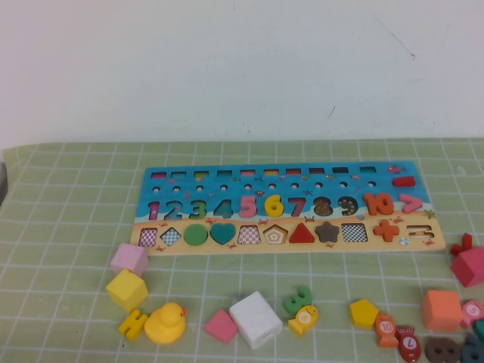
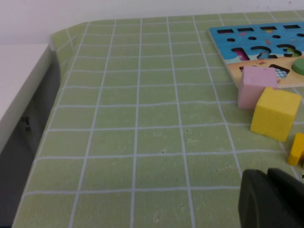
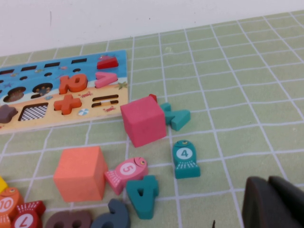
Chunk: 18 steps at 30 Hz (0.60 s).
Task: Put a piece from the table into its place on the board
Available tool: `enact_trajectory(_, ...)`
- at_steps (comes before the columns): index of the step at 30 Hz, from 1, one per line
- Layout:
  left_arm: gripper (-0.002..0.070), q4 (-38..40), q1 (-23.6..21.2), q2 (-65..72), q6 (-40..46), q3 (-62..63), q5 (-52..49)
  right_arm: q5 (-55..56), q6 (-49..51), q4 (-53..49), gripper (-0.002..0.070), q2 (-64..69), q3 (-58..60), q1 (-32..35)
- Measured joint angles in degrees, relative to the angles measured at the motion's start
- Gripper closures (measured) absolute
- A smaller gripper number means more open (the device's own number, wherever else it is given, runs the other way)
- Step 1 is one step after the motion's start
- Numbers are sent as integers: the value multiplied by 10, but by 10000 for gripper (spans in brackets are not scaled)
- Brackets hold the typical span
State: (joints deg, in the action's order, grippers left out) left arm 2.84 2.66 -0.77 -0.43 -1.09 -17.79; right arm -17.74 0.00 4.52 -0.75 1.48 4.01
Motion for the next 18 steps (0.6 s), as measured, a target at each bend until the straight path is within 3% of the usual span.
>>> enact_trajectory(18,677,2,2,0,-9,0,-4,0,0,0,679,0,0,0)
